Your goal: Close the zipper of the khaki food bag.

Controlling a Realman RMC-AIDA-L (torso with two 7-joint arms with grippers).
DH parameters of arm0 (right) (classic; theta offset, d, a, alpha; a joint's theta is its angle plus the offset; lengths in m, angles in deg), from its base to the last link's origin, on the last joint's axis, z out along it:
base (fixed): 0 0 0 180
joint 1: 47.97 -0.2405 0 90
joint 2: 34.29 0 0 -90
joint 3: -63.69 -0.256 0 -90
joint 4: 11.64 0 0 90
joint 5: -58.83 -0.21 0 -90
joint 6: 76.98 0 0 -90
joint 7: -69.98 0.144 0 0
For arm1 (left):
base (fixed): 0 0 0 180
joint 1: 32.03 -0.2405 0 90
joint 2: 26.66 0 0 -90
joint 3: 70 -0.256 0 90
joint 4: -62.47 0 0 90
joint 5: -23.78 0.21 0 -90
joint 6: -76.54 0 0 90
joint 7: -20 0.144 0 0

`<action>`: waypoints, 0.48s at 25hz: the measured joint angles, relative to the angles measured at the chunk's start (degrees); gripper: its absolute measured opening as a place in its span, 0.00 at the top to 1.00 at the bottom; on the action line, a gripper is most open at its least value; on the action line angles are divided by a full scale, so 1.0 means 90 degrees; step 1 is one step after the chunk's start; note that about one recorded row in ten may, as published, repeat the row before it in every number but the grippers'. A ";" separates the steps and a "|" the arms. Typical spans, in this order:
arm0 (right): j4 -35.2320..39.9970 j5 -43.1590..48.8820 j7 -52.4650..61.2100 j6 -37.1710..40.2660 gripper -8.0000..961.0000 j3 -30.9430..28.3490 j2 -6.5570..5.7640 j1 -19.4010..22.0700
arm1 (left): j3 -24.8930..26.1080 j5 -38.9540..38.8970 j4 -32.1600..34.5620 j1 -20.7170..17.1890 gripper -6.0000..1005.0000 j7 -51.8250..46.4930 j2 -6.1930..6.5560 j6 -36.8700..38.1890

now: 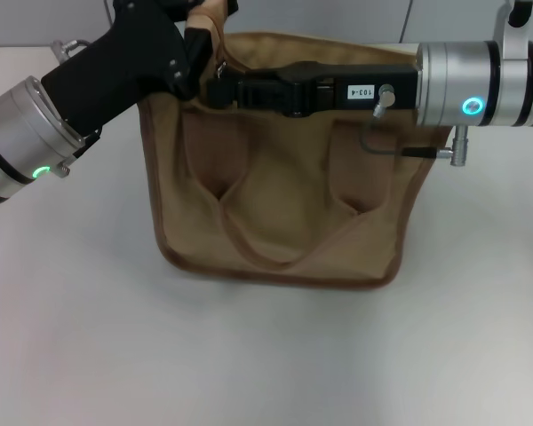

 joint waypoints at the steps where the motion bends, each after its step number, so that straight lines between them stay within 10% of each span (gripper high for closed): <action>1: 0.0000 0.0000 0.0000 0.0000 0.73 0.0000 0.0000 0.0000 | 0.0000 0.0000 0.0000 0.0000 0.99 0.0000 0.0000 0.0000; 12: -0.0190 -0.0087 -0.0007 -0.0235 0.81 0.0010 0.0001 -0.0122 | 0.0031 -0.0079 -0.0111 0.0060 0.99 -0.0049 0.0000 -0.0148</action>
